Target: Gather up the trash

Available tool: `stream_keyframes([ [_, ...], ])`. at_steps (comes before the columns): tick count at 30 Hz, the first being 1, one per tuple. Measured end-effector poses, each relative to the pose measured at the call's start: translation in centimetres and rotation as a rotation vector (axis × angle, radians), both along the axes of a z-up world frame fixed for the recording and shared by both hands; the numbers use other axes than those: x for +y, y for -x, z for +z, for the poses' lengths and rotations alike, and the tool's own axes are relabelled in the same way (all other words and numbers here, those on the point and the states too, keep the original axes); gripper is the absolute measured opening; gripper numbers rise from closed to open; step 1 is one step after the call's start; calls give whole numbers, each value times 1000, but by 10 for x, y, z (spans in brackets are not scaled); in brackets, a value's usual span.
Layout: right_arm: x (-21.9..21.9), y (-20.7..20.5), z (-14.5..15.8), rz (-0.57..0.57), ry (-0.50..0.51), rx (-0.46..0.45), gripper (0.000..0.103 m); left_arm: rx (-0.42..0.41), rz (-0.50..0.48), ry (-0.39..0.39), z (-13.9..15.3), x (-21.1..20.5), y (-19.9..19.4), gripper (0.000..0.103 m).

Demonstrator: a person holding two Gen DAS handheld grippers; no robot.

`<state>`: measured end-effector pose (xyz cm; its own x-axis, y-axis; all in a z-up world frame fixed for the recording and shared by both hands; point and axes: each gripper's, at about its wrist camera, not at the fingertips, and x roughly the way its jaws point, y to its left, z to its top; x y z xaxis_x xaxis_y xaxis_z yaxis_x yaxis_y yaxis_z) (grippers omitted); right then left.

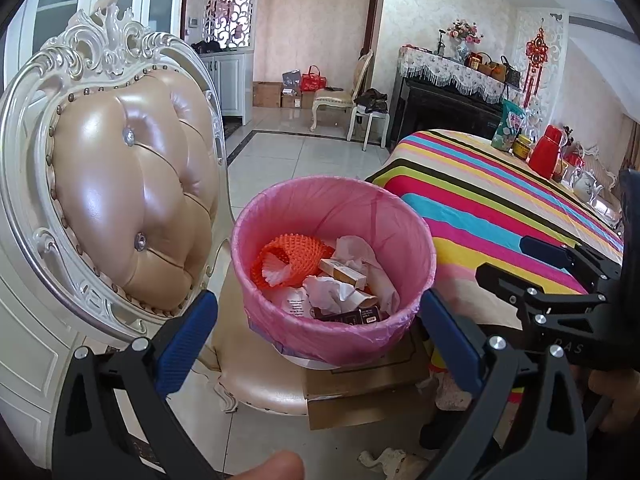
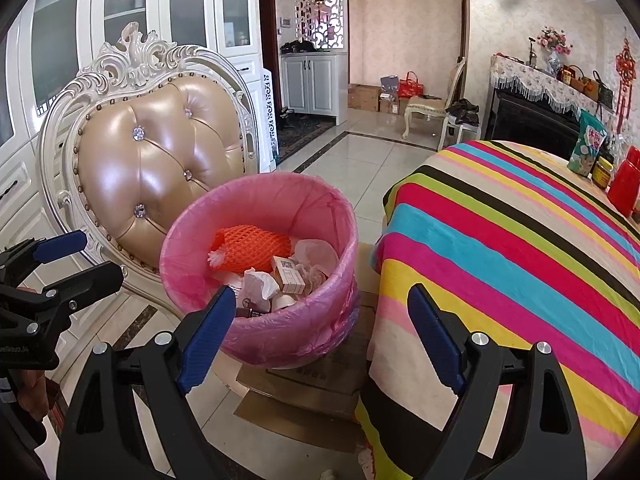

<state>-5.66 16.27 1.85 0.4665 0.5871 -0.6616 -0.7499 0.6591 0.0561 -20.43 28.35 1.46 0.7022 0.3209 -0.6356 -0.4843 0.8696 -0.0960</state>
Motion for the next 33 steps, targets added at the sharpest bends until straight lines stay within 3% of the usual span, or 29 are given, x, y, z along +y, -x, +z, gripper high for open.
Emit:
stream_keyframes([
  [33,3,3,0,4,-1,-5,83,-14,-9,1,1,2,0,98],
])
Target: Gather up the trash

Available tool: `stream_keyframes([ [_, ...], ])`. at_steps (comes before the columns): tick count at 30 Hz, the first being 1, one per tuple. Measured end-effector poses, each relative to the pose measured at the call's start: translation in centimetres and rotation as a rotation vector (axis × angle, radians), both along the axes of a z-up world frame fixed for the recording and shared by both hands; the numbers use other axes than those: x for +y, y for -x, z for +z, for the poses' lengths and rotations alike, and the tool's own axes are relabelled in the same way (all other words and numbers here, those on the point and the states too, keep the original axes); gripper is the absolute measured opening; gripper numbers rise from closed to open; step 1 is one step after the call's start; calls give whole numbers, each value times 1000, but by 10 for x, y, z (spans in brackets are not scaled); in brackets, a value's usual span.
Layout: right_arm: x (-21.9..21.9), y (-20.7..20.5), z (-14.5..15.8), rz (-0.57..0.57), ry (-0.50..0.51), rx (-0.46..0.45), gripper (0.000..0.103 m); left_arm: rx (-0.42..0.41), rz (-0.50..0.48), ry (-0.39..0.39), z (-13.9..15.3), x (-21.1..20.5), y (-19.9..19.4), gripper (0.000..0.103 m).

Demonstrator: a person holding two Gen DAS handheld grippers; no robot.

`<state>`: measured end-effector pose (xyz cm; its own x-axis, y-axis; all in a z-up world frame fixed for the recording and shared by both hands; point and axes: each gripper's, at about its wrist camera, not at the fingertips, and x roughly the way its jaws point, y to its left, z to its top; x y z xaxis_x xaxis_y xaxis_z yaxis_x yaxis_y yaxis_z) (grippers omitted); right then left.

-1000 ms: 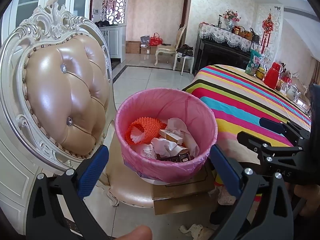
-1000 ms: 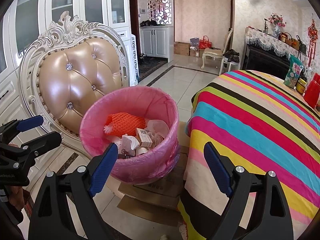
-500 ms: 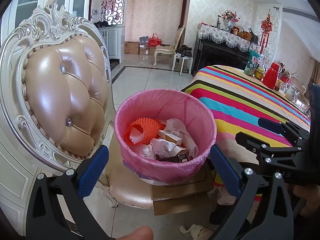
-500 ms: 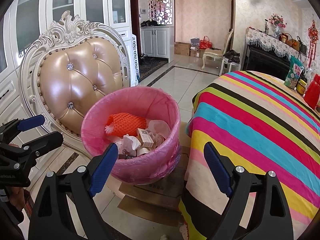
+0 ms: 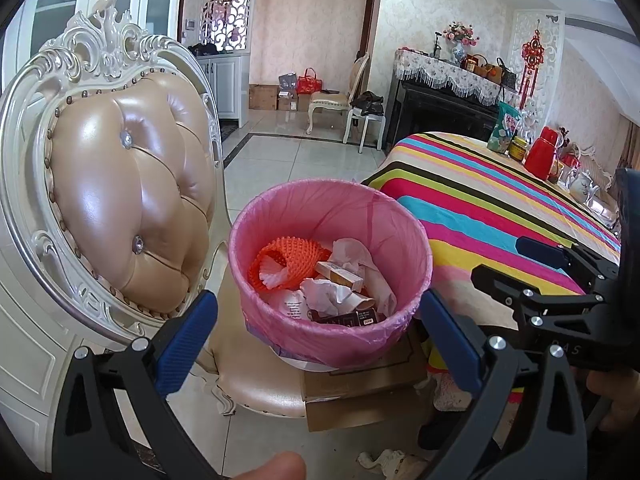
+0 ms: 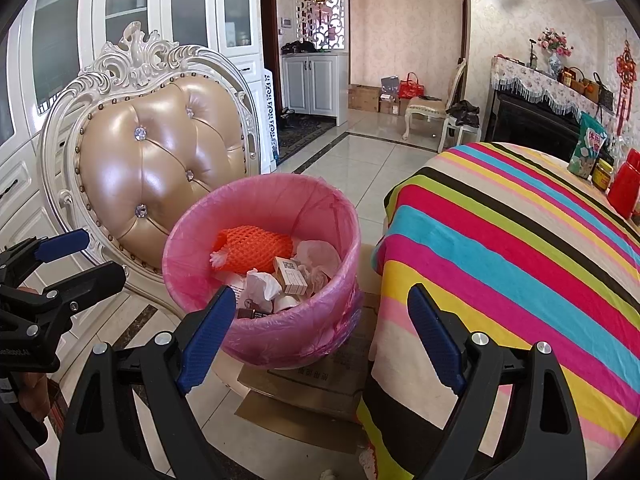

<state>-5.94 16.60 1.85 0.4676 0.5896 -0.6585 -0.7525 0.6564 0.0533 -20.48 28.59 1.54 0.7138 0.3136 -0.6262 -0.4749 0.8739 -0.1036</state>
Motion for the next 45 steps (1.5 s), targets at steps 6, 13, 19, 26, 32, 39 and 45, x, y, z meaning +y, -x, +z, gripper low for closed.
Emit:
stream_keyframes([
  [6,0,0,0,-1,2,1,83,0,-2,2,0,0,0,98],
  [13,0,0,0,-1,1,-1,83,-2,-3,2,0,0,-1,98],
  [19,-1,1,1,-1,-1,-1,83,-6,-6,-2,0,-1,-1,98],
  [26,-1,0,1,-2,0,0,83,-16,-15,-1,2,-4,-2,98],
  [32,-1,0,2,-3,-1,2,83,-20,-33,10,2,-5,-4,98],
  [39,-2,-2,1,-7,-1,5,83,-28,14,28,0,2,-3,98],
  [45,-2,-4,0,-8,-1,7,83,-51,-9,27,2,-1,-4,98],
])
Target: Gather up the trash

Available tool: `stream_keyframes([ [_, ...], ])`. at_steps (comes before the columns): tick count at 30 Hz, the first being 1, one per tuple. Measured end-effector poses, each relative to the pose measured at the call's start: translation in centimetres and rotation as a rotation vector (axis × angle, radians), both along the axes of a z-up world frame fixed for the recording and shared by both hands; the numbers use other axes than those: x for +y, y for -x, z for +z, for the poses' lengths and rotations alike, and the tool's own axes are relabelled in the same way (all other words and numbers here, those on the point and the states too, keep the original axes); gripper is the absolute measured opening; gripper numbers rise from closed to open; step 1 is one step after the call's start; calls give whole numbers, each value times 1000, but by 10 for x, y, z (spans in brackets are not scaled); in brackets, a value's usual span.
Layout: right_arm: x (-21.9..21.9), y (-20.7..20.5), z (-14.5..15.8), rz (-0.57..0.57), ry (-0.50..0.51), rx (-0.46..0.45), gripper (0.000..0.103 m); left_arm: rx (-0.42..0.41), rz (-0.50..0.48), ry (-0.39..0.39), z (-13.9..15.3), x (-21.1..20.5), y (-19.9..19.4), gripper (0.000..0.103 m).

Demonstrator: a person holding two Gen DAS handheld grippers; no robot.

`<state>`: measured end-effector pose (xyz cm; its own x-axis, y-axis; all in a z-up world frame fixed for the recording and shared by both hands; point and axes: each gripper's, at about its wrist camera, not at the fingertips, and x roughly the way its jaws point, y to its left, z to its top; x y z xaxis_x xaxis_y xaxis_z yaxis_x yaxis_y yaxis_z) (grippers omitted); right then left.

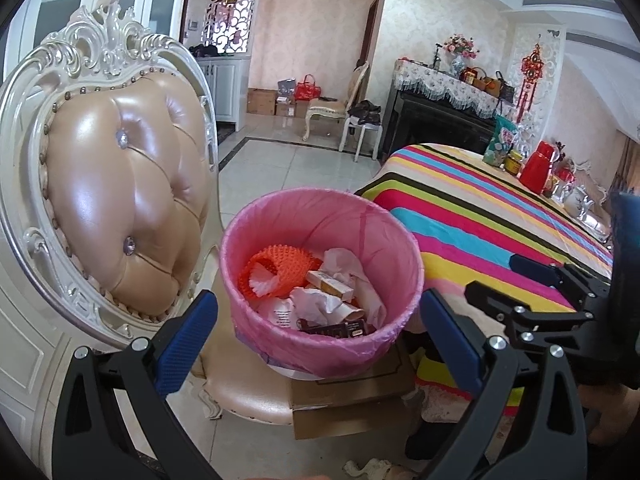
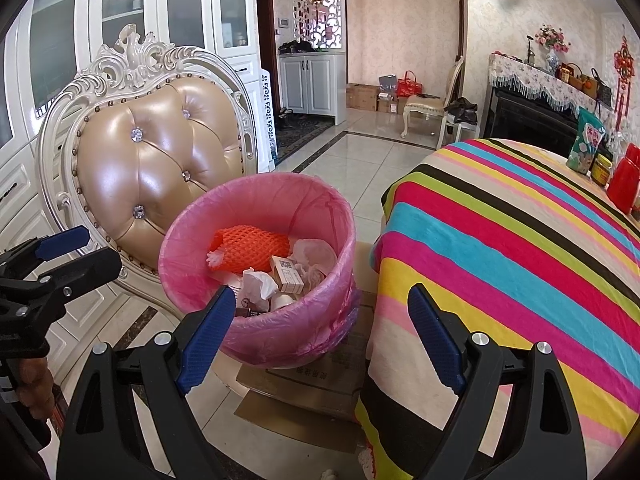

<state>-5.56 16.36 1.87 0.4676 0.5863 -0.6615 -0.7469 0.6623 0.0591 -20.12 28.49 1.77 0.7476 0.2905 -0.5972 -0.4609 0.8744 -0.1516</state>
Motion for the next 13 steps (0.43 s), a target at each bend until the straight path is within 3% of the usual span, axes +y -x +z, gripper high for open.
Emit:
stream_keyframes([
  [13,-4,-5,-4,-9,-8,9,85,43,23,-12,-1,0,-8,98],
])
